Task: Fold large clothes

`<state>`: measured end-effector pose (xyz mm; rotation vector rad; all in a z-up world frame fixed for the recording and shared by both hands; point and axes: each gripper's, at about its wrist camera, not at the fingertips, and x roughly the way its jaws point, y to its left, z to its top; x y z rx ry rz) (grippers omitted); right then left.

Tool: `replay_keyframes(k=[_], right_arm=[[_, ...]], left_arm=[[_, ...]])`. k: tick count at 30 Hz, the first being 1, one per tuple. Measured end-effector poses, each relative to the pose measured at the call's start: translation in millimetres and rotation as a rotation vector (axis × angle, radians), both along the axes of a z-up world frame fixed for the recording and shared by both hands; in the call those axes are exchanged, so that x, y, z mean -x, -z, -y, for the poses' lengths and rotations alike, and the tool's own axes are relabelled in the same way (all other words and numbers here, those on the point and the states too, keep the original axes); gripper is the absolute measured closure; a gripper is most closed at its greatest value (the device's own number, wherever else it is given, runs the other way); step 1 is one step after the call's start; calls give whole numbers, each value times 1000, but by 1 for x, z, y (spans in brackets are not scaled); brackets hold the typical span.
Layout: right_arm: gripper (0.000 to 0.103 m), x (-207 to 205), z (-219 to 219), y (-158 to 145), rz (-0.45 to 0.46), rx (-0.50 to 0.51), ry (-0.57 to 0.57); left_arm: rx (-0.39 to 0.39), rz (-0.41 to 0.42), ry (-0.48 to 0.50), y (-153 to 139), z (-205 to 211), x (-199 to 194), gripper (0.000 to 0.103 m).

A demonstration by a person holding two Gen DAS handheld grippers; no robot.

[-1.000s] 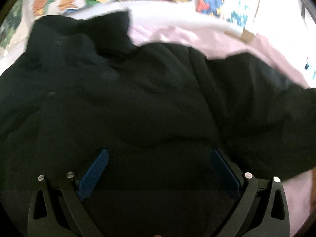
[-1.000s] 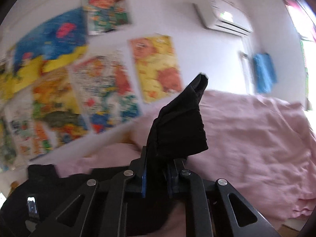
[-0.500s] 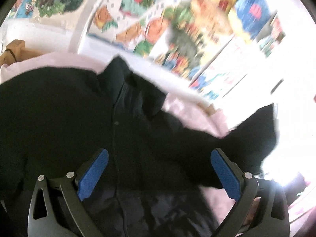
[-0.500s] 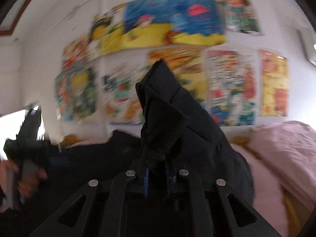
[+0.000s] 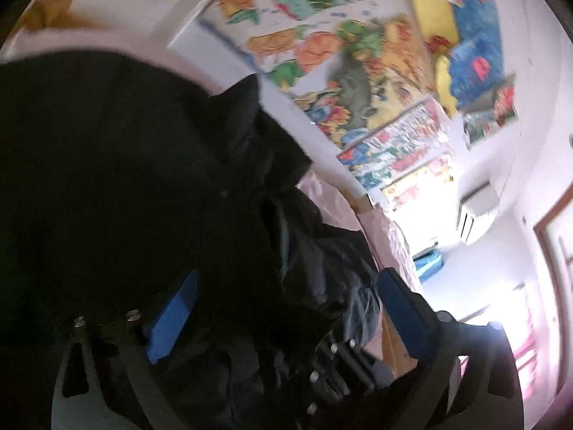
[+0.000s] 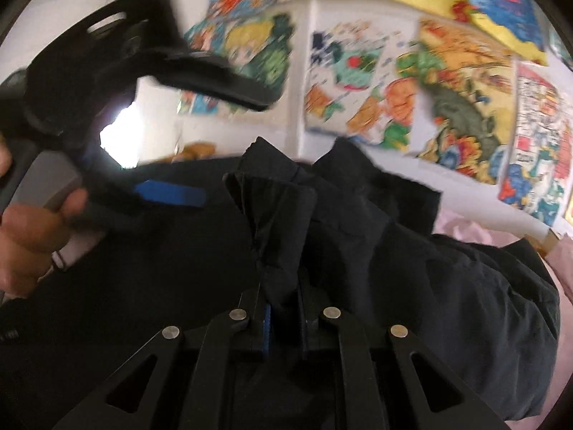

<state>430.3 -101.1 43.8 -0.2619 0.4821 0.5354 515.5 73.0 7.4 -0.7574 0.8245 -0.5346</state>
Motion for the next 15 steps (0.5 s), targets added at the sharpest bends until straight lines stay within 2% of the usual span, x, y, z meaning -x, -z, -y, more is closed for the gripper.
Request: replay_keyframes(k=[1,2,3,4,6,7,9,12,15], right_arm=[[92,1,-3,4,-3,11,-5],[92,1,-7,9,-9,27,-10],[92,0,-9,12,-13,34,-10],[92,-1,-10,14,-20,38,-9],[92,-5,-10,19,-35,41,-2],[92,-6,-11,21,-43,44,-2],[92,-7,-13,25,-61,59,-5],[91,-6,-17,29,-71,80,-14],[91,-8,-18,29,-82,89,-18]], left_arm=[[6,-20,-10,7,-3,-3,23],[8,-41,-15,14,-6,-7,35],[2,-64,-21,21,-7,-10,43],[-4,-76,-27,26,-9,-12,46],[-10,-92,-42,36,-11,-14,62],[-2,-95,-42,39,-12,-15,66],[0,-91,-43,43,-12,-19,83],[-46,-77,-47,42,-9,-21,98],[-87,-72,-68,42,-8,-21,99]])
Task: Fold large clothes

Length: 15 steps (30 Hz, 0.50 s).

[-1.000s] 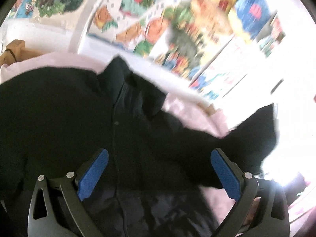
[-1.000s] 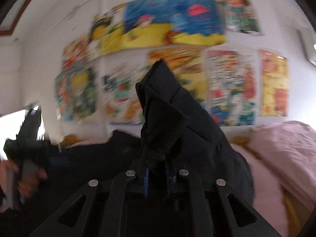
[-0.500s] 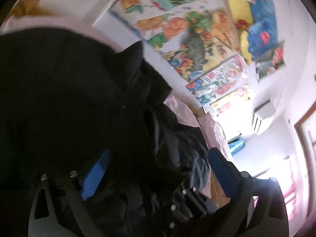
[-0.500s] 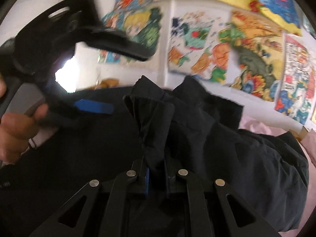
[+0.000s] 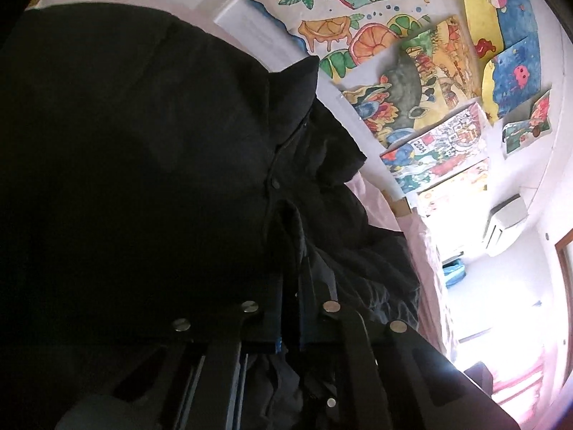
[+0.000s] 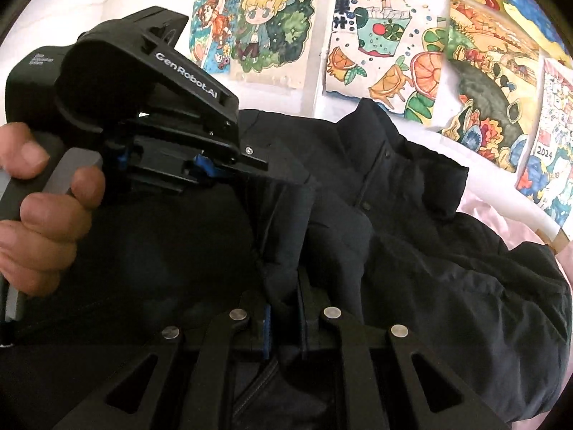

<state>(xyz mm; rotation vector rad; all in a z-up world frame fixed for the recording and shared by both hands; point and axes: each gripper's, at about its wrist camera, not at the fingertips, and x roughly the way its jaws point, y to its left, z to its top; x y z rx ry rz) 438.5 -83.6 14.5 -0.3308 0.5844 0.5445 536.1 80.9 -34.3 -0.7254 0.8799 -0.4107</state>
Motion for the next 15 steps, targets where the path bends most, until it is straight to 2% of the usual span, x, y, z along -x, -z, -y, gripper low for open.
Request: replay_keyframes(k=[4,6,8,10,11,12,15], right_arm=[[83,-2,3,-6,-29,-29,-26],[73,-1,5,-10,-38,-45,-39],[68,2,6,-16,-42,-59,-53],[56,6,8,-23,-36,-70,-55],[44,7,11,-28,-28,-81,-51],[40,7,13,-32,-20,-92,-50],[38,1,28,-44,25,-90,-2]], left_arm=[[-111,47,-28,-9,3,3,100],[-172,88,-55,-16,0,5,100],[-229,114,-79,-22,-4,5,100],[-293,135,-98,-26,-8,6,100],[-335,143,-111,-29,-11,7,100],[-370,148,-125,-30,-15,8,100],[-490,154,-147,-32,-27,10,100]])
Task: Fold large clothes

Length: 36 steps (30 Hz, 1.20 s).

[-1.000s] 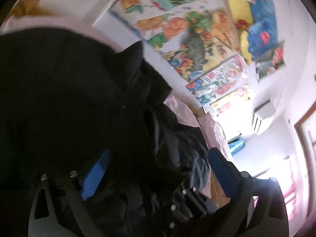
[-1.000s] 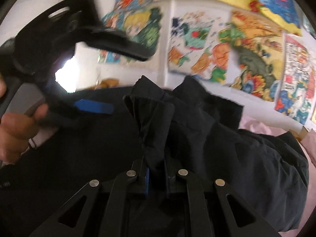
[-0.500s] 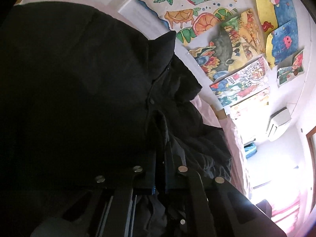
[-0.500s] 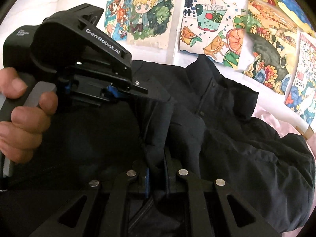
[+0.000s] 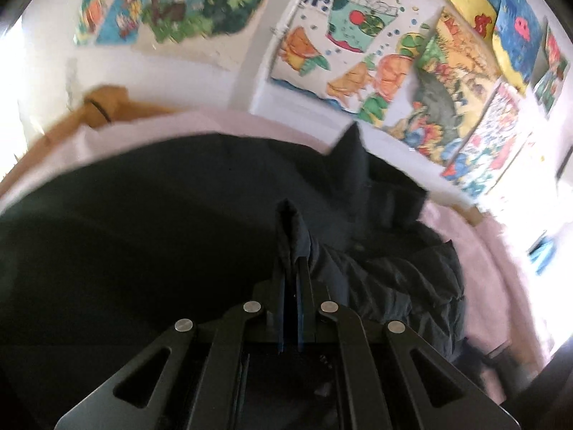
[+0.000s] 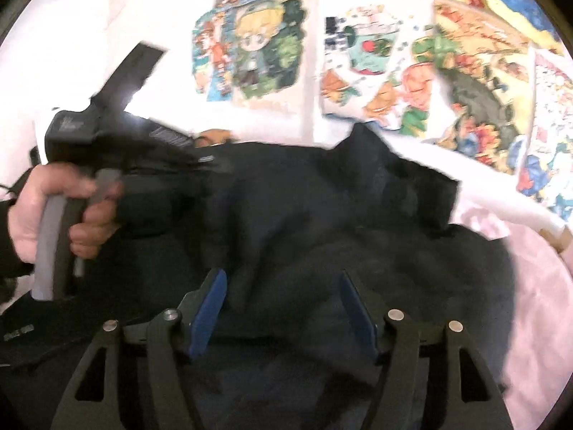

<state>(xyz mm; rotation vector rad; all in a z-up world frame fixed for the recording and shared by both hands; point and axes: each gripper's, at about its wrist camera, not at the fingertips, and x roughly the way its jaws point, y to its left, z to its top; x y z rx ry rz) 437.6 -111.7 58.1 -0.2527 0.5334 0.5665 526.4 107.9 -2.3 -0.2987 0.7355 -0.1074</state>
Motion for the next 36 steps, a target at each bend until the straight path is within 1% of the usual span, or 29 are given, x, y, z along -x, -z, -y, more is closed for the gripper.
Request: replay_keyframes(k=[2,3,4,6,7,8,9,10,11,12,14,16,17,19,20,22,23,24,25,26,27,28,29,30,32,33,34,36], right_arm=[[37,-13,10,1,7,49,74],[37,-25,19,5,-1,76,138],[37,-38,28,11,-20,102,204],[37,-63,50,27,-64,137,318],[37,-80,66,39,-102,144,390],[37,-94,80,50,-152,138,432],[37,-102,91,60,-193,120,449],[37,-112,104,71,-257,72,459],[37,-122,117,84,-328,2,456],[37,-127,123,91,-361,-37,443],[36,-133,128,101,-396,-68,424],[35,-135,129,112,-400,-80,411],[35,-135,131,117,-399,-81,407],[35,-133,130,122,-390,-78,407],[35,-132,129,122,-384,-75,407],[31,-128,130,120,-372,-80,403],[29,-122,131,114,-352,-86,401],[28,-117,130,109,-331,-83,404],[28,-113,130,101,-313,-80,403],[27,-107,127,94,-302,-84,391],[27,-103,123,84,-293,-87,371],[26,-97,117,74,-279,-86,349],[23,-90,109,62,-258,-78,325],[18,-85,101,55,-244,-70,305],[15,-72,72,30,-206,-30,227],[14,-64,55,23,-198,-5,192],[14,-56,38,17,-194,21,154],[14,-48,4,11,-192,65,82]], left_arm=[[-43,-7,-24,6,-8,0,100],[-59,-19,-39,11,-10,-1,100],[-73,-30,-49,14,-13,-4,100],[-148,-64,-70,29,-12,-9,100],[-173,-77,-74,35,-13,-12,100],[-195,-92,-84,45,-12,-14,99],[-197,-104,-92,53,-14,-16,99],[-187,-109,-96,59,-16,-18,98],[-180,-111,-97,62,-19,-20,98],[-177,-112,-98,66,-21,-21,97],[-183,-114,-95,71,-22,-22,97],[-187,-113,-91,77,-22,-22,96],[-185,-115,-92,80,-23,-22,94],[-174,-118,-80,81,-24,-20,93],[-159,-111,-72,78,-25,-19,93],[-126,-111,-56,68,-28,-13,86],[-112,-118,-52,63,-29,-8,76],[-99,-121,-50,57,-29,-3,61],[-95,-119,-50,50,-27,2,52],[-93,-95,-58,40,-27,15,39],[-95,-75,-73,30,-26,26,29],[-90,-55,-84,22,-27,39,26],[-76,-41,-90,14,-29,53,24],[-59,-32,-98,7,-32,68,23],[-32,-24,-116,-5,-41,98,23],[-27,-20,-132,-10,-48,118,22],[-30,-23,-147,-14,-49,131,22],[-33,-40,-193,-18,-61,166,18]])
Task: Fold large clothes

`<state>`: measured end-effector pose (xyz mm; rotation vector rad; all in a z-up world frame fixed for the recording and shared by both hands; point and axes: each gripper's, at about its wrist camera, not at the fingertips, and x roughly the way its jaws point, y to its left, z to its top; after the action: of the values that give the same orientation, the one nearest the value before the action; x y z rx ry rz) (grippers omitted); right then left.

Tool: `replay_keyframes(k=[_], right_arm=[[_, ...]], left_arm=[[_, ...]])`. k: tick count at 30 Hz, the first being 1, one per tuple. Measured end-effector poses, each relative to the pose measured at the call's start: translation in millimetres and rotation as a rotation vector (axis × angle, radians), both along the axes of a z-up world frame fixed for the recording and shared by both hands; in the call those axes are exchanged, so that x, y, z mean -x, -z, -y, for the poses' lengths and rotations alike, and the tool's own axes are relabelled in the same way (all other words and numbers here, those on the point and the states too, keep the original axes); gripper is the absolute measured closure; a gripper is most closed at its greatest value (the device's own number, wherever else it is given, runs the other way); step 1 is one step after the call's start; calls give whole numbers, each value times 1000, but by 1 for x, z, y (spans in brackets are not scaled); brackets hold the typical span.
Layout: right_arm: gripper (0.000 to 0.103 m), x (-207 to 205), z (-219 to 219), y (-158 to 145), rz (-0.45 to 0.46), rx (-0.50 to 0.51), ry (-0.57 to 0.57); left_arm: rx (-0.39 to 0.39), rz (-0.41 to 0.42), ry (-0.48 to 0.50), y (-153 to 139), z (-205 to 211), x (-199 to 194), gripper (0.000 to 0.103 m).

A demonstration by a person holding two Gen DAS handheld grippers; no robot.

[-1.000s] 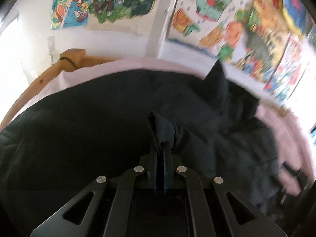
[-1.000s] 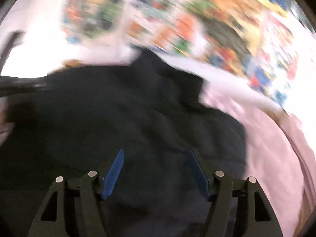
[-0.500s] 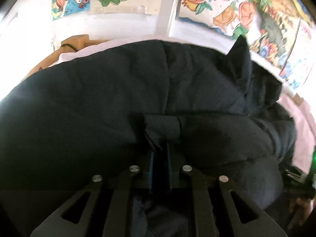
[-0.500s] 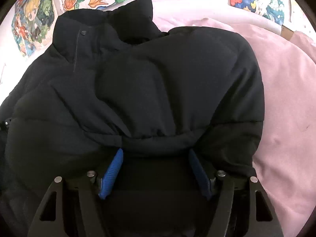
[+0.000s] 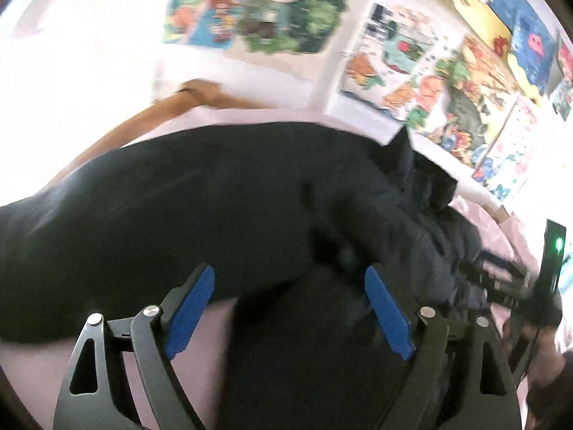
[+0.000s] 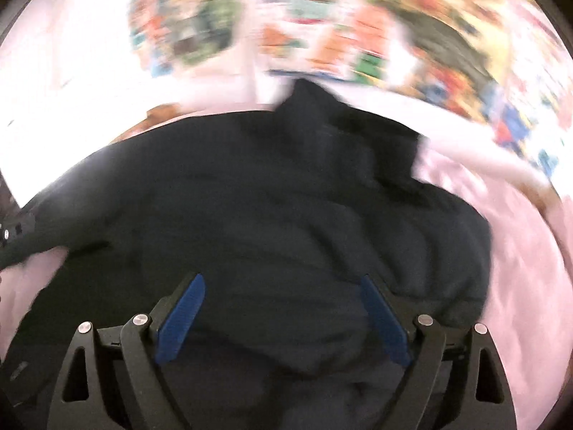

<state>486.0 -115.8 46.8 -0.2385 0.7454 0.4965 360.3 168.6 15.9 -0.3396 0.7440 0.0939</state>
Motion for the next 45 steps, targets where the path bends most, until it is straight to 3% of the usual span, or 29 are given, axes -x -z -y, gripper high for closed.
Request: replay_keyframes(k=[6,12,18,24,27,31,34,37,40,42,45], right_arm=[[13,15,-91,5,68,85,-41],[13,-6,-134,27,151,83,11],[13,-29,-155,48,113,46,9],[13,-20,-175,73,144,106,-83],[10,-23,-180,88,129,129,-92],[8,-31,-181,103,119,96,-86],[7,-32,-181,108,120,86,-86],[7,-33,-180,110,125,76,-85],[7,-31,-180,111,131,70,-84],[7,-30,-180,112,136,67,-83],[6,-28,-179,115,137,62,-80]], left_arm=[[108,7,-232,17,-57,97,9],[260,50,-362,35,-99,123,9],[218,106,-446,46,-106,120,9],[137,46,-536,70,-106,103,8],[145,59,-564,75,-109,102,8],[209,176,-643,81,-116,125,8],[264,239,-711,86,-127,145,16],[328,285,-787,94,-136,164,33],[376,330,-845,99,-145,176,50],[401,353,-865,101,-151,180,71],[426,375,-862,100,-155,186,87]])
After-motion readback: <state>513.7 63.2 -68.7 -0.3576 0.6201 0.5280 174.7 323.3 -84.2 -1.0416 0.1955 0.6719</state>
